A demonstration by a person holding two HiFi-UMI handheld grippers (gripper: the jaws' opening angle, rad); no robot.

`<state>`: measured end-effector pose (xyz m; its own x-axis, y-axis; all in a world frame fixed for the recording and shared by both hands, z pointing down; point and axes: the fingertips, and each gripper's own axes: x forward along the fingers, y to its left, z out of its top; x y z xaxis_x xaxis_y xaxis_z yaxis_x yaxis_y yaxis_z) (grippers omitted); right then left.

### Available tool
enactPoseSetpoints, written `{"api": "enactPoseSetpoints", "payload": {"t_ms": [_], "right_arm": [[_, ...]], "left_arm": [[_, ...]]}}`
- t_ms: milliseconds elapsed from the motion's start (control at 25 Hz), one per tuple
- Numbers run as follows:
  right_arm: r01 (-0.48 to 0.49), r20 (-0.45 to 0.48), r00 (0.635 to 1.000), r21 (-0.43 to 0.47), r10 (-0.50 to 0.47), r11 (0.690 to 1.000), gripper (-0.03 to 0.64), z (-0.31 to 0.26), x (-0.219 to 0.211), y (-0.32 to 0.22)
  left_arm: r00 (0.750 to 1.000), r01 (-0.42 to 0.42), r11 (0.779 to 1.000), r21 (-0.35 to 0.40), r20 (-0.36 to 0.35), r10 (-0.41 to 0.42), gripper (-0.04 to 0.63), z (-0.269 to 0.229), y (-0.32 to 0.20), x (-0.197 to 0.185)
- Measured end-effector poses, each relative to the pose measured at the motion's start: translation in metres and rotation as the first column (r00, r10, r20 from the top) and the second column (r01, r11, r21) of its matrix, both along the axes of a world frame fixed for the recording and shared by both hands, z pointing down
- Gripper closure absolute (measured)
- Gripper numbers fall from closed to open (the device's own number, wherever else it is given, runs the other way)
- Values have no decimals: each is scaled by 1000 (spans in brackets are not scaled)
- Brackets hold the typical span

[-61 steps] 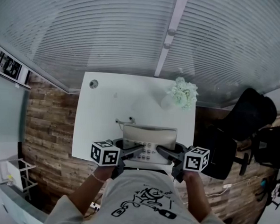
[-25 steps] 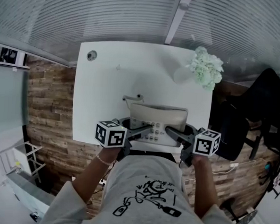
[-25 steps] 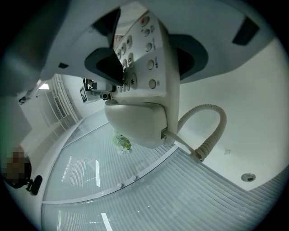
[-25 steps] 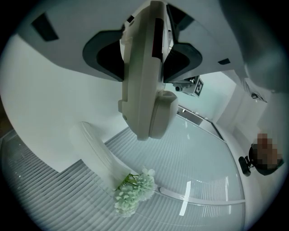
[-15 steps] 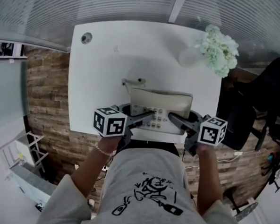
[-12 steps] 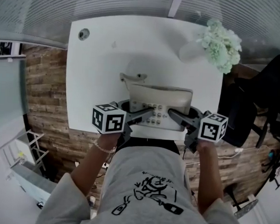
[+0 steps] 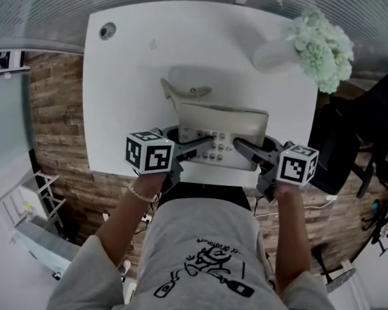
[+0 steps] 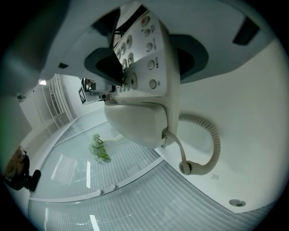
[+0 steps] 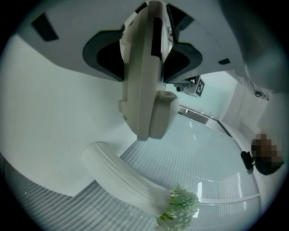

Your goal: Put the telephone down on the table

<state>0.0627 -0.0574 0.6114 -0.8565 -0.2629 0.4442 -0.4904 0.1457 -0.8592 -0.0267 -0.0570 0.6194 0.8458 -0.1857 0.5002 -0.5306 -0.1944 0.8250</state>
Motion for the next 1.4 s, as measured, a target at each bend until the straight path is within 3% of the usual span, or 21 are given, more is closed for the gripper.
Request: {"api": "enactPoseSetpoints", "payload": {"t_ms": [760,1400], "right_arm": [[17,-3,1000,-72,-18,997,328,47,1,10],[29,-8,1000,-83,-30,996,325,57,6,11]], "left_arm": [[998,22,999,-43,57,-19,276,43,12,1],[984,54,998,18,168,-56,249,49,10,2]]}}
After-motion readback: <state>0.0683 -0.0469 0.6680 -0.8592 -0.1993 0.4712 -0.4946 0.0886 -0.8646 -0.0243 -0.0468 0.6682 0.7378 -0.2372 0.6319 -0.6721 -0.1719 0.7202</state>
